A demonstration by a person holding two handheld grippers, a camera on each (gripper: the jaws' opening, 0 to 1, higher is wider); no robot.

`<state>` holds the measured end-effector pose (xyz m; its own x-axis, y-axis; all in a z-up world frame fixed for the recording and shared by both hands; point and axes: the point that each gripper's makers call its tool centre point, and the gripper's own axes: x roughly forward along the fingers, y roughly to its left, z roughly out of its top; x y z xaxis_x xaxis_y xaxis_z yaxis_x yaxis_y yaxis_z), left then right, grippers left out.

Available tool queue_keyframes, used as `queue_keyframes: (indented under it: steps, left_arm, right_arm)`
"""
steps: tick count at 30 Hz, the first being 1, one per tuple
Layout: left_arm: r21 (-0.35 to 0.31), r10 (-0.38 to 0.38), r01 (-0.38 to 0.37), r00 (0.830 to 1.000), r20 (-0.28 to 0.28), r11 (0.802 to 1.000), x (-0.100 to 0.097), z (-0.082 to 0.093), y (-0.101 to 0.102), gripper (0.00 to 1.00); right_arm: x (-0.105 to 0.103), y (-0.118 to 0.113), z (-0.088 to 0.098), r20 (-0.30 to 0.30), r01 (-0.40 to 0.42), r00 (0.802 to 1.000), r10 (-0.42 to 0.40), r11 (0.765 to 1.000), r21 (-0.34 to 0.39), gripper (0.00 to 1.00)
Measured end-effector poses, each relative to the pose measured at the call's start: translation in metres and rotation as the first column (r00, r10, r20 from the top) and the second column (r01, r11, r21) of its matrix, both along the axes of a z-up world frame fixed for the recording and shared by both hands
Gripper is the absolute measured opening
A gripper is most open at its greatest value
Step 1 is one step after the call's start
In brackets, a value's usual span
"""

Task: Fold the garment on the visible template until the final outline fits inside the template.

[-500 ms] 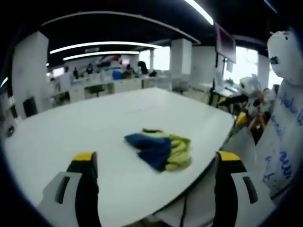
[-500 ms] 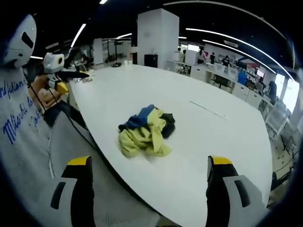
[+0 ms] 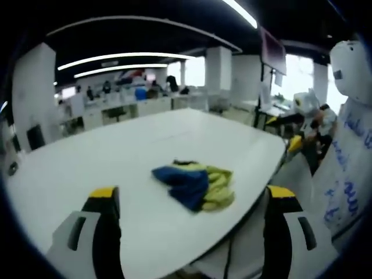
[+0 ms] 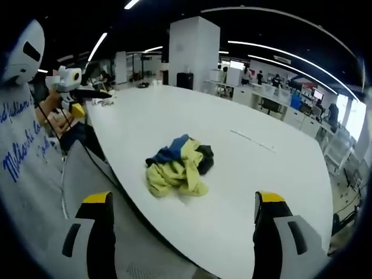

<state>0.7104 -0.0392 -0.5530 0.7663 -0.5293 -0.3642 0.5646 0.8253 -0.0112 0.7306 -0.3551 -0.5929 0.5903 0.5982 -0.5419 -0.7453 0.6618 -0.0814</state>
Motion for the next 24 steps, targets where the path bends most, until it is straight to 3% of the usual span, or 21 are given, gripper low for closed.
queue_keyframes:
  steps: [3, 24]
  left_arm:
    - [0.027, -0.008, 0.008, 1.000, -0.010, 1.000, -0.002, -0.003, 0.000, 0.99]
    - [0.023, 0.017, -0.016, 0.998, -0.059, 1.000, -0.002, -0.007, 0.010, 0.99]
  right_arm:
    - [-0.001, -0.003, 0.000, -0.002, 0.018, 1.000, -0.018, 1.000, 0.018, 1.00]
    - [0.003, 0.002, -0.008, -0.045, 0.008, 0.999, -0.007, 1.000, 0.012, 1.00]
